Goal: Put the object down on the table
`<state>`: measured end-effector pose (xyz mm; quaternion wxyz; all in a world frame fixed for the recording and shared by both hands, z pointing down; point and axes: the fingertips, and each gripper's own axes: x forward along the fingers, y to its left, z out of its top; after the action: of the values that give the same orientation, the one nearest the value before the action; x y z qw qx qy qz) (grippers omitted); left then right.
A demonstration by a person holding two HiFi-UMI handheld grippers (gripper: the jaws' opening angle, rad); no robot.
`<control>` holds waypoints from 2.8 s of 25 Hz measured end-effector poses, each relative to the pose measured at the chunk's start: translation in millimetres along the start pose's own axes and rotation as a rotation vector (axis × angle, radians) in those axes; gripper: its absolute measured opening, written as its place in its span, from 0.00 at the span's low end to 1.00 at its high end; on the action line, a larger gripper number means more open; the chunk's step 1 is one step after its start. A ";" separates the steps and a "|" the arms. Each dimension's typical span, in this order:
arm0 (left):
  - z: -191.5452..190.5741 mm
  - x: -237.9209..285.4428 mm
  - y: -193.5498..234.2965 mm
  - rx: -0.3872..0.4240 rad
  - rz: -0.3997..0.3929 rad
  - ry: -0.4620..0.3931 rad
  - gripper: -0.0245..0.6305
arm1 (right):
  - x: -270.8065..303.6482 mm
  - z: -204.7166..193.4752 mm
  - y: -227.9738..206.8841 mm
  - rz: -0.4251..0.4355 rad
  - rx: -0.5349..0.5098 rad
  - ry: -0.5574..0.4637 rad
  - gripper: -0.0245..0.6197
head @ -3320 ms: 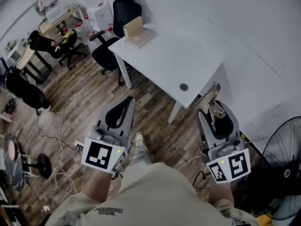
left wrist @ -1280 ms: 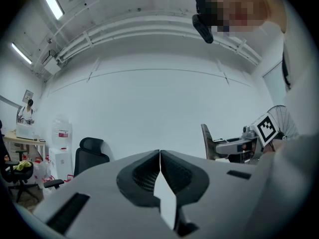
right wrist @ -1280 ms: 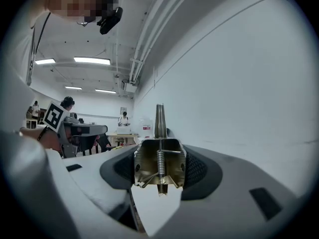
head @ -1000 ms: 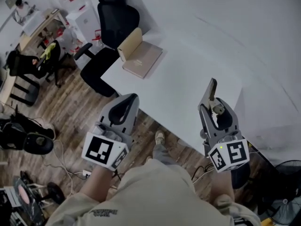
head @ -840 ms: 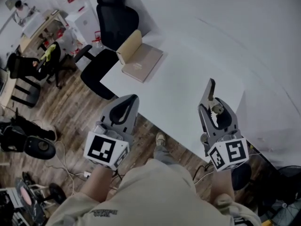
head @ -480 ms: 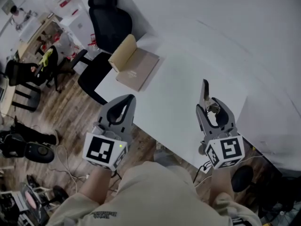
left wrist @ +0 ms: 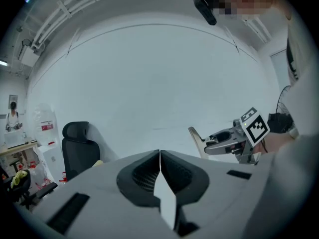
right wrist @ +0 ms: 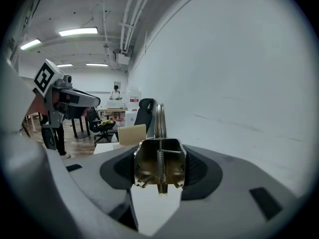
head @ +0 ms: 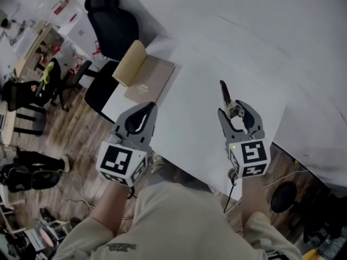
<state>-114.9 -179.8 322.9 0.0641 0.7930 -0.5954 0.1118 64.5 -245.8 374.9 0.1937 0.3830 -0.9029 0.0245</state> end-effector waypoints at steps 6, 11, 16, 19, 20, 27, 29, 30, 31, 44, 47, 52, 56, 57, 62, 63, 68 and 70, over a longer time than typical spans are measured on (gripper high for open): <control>-28.0 48.6 30.4 -0.002 -0.080 0.051 0.07 | 58.6 -24.1 -5.0 -0.037 -0.030 0.100 0.40; -44.0 75.2 49.9 -0.008 -0.152 0.084 0.07 | 88.3 -32.6 -10.4 -0.095 -0.074 0.180 0.40; -61.8 101.3 75.3 -0.009 -0.230 0.132 0.07 | 126.9 -47.3 -9.0 -0.141 -0.108 0.271 0.40; -77.7 127.4 105.0 0.018 -0.273 0.168 0.07 | 170.7 -60.0 -3.2 -0.157 -0.115 0.333 0.40; -80.5 135.0 111.1 0.024 -0.289 0.174 0.07 | 182.6 -64.2 -1.2 -0.156 -0.121 0.348 0.40; -100.5 172.9 116.1 0.033 -0.395 0.220 0.07 | 227.9 -98.5 -4.8 -0.169 -0.172 0.459 0.40; -109.8 183.5 122.2 0.040 -0.419 0.237 0.07 | 245.5 -104.7 -4.9 -0.176 -0.198 0.481 0.40; -114.4 188.0 124.6 0.040 -0.428 0.244 0.07 | 252.8 -108.5 -4.7 -0.177 -0.211 0.495 0.40; -119.1 192.1 126.8 0.038 -0.436 0.251 0.07 | 259.6 -113.5 -4.4 -0.177 -0.226 0.513 0.40; -183.3 229.6 158.5 -0.049 -0.472 0.337 0.07 | 336.2 -176.0 7.4 -0.170 -0.386 0.684 0.40; -193.1 235.2 164.2 -0.067 -0.465 0.345 0.07 | 349.1 -183.3 13.5 -0.144 -0.418 0.690 0.40; -200.8 237.2 160.8 -0.038 -0.458 0.345 0.07 | 355.9 -189.1 17.6 -0.157 -0.411 0.663 0.40; -209.3 237.3 163.5 -0.056 -0.451 0.357 0.07 | 364.8 -193.2 25.6 -0.166 -0.379 0.633 0.40; -209.9 236.6 163.6 -0.063 -0.450 0.358 0.07 | 366.4 -193.2 27.8 -0.163 -0.370 0.624 0.41; -212.2 232.9 164.2 -0.074 -0.446 0.364 0.07 | 369.1 -189.6 31.0 -0.173 -0.312 0.567 0.45; -212.4 231.7 164.2 -0.075 -0.444 0.368 0.07 | 368.7 -189.2 31.6 -0.168 -0.285 0.558 0.46; -207.7 222.4 163.5 -0.090 -0.448 0.376 0.07 | 360.6 -189.6 42.1 -0.117 -0.150 0.552 0.50; -206.0 219.2 164.0 -0.095 -0.445 0.382 0.07 | 356.5 -190.1 44.7 -0.113 -0.131 0.548 0.50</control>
<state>-234.6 -381.6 572.6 0.2351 0.8647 -0.3888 0.2140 -129.2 -420.8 686.5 0.4559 0.3985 -0.7937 0.0582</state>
